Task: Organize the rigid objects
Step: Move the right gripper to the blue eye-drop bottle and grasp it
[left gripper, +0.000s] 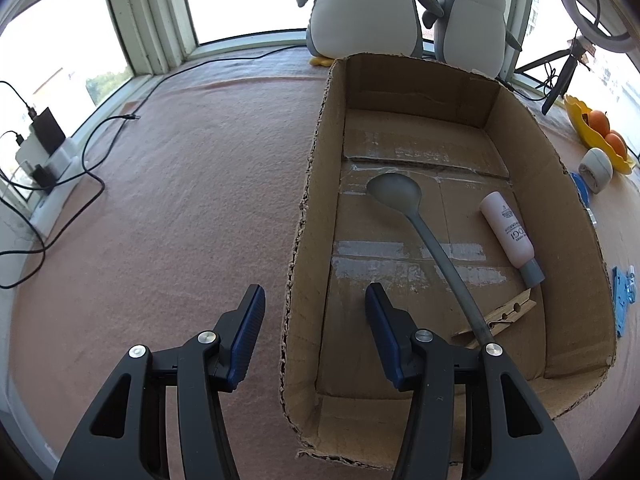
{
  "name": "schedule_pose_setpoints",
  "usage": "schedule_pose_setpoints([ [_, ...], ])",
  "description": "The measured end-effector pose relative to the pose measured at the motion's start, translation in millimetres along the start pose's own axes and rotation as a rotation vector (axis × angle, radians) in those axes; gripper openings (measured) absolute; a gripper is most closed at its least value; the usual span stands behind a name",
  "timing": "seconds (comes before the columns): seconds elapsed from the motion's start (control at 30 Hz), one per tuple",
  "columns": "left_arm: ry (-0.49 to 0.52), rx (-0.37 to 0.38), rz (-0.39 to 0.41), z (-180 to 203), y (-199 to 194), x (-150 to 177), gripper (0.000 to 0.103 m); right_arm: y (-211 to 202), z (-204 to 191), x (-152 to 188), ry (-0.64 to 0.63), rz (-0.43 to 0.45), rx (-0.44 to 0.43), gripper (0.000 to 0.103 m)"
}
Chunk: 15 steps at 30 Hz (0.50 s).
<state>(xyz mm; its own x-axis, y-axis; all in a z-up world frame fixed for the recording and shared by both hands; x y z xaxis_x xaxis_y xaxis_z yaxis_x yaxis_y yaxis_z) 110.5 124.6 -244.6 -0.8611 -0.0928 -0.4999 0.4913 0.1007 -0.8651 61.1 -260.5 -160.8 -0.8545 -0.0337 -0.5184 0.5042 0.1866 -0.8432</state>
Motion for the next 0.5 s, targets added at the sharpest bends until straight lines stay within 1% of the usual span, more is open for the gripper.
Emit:
schedule_pose_setpoints([
  [0.07,-0.002,-0.004,0.003,0.2,0.0,-0.1,0.052,14.3,12.2,2.9,0.044,-0.034,-0.007,0.045],
  [0.17,-0.003,-0.011,0.007,0.0,-0.4,0.2,0.052,38.8,29.6,6.6,0.167,-0.1,-0.063,0.045],
  [0.23,-0.008,-0.017,0.008,-0.8,-0.6,0.2,0.052,53.7,35.9,8.3,0.223,-0.136,-0.086,0.045],
  [0.4,-0.013,-0.024,0.011,-1.2,-0.4,-0.6,0.052,78.2,37.3,5.0,0.262,-0.153,-0.086,0.045],
  [0.5,-0.006,-0.027,0.011,-0.6,-0.4,-0.6,0.052,93.8,33.3,5.3,0.286,-0.181,-0.078,0.045],
])
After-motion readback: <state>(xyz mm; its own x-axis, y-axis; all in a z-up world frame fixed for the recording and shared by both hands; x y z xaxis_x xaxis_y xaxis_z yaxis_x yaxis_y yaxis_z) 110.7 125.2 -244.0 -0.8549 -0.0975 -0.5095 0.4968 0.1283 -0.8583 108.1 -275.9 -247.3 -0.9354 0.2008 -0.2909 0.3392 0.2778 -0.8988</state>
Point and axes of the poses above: each gripper's, at about its wrist camera, not at the fingertips, and y roughly the way its jaws point, z to its right, x to its underside, the point moved 9 cm from there along y, roughly the way its jaws point, and after that the axes turned 2 degrees about -z, right-handed, at the moved point
